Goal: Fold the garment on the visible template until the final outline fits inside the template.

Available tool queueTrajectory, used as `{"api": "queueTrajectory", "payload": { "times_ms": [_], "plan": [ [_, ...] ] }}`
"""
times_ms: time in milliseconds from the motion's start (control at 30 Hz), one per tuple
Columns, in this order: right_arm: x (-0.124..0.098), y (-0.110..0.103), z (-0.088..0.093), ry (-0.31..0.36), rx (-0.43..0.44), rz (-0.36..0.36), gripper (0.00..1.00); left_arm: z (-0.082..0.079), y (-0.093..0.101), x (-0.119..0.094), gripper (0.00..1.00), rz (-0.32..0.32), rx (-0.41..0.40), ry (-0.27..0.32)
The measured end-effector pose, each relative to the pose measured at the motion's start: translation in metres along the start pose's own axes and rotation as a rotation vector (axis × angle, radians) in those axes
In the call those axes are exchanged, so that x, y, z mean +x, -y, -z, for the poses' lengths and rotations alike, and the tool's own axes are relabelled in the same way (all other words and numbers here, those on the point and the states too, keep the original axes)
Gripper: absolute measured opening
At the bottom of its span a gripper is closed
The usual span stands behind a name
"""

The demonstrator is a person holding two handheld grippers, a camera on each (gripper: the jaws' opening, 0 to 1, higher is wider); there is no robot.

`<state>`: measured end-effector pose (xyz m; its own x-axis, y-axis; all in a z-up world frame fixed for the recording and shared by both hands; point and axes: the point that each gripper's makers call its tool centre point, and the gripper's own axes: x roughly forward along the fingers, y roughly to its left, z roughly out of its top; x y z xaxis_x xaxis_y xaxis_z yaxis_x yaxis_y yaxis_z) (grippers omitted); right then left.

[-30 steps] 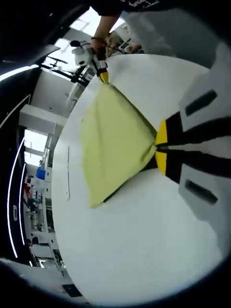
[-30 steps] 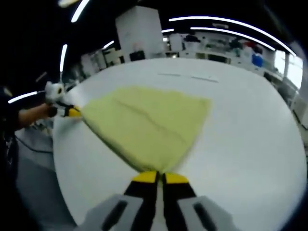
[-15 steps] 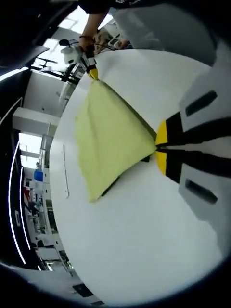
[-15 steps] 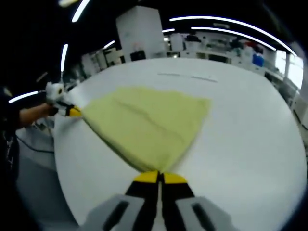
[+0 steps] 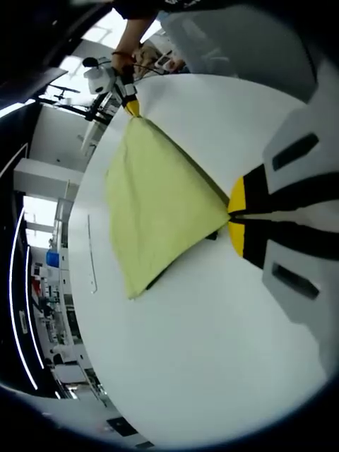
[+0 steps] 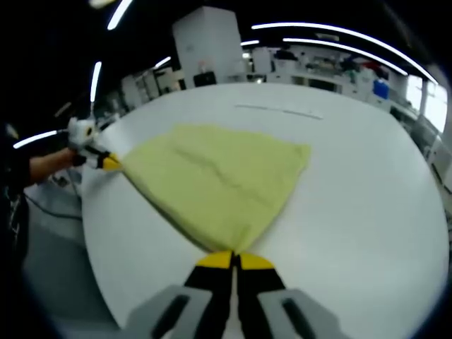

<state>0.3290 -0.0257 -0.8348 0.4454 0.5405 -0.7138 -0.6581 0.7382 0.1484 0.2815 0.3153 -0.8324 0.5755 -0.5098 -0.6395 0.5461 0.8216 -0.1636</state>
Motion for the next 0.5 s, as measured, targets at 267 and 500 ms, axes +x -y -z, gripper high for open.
{"api": "queueTrajectory", "payload": {
  "times_ms": [267, 500],
  "plan": [
    [-0.006, -0.009, 0.007, -0.008, -0.004, -0.003, 0.00, 0.008, 0.006, -0.006, 0.00, 0.002, 0.000, -0.015],
    [-0.007, -0.012, 0.011, -0.015, -0.008, -0.005, 0.00, 0.011, 0.010, -0.008, 0.00, 0.002, 0.009, -0.026]
  ]
}}
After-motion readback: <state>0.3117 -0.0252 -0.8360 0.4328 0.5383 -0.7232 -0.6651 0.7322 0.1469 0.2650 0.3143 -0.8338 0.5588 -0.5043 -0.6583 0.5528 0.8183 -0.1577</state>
